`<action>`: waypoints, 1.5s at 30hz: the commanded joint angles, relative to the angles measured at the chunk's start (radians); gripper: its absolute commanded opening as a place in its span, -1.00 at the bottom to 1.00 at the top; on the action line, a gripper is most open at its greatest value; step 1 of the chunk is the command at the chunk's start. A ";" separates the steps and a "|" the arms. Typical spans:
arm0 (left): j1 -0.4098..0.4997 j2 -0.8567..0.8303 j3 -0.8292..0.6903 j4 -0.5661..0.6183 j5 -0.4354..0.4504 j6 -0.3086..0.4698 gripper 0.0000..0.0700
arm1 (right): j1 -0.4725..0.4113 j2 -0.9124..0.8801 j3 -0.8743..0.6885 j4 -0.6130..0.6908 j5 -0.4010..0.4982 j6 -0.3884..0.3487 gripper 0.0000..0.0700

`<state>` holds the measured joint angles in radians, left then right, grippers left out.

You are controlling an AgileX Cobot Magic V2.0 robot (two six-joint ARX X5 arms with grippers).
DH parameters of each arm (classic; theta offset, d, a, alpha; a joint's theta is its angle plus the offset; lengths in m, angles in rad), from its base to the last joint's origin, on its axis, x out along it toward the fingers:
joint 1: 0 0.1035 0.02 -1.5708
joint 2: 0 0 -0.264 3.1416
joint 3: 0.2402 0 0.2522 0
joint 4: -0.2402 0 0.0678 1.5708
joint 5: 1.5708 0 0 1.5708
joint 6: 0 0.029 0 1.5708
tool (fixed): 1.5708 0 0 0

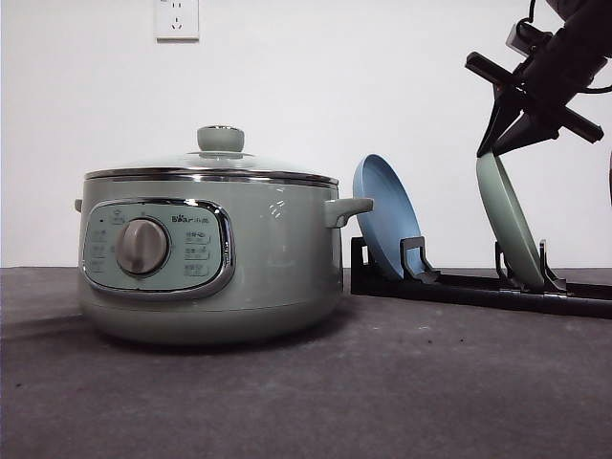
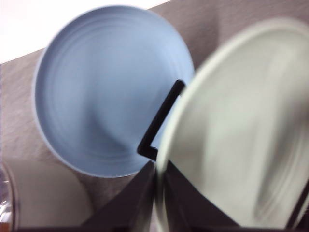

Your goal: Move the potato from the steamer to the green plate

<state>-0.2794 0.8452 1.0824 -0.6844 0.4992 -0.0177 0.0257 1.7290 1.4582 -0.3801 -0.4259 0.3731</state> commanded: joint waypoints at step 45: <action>-0.011 0.005 0.018 -0.035 0.007 -0.002 0.92 | 0.645 -0.753 -0.170 -0.704 0.366 -0.230 -0.98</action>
<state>-0.2863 0.8452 1.0824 -0.7289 0.4992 -0.0177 0.6510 0.9683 1.2952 -1.1007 -0.0685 0.1202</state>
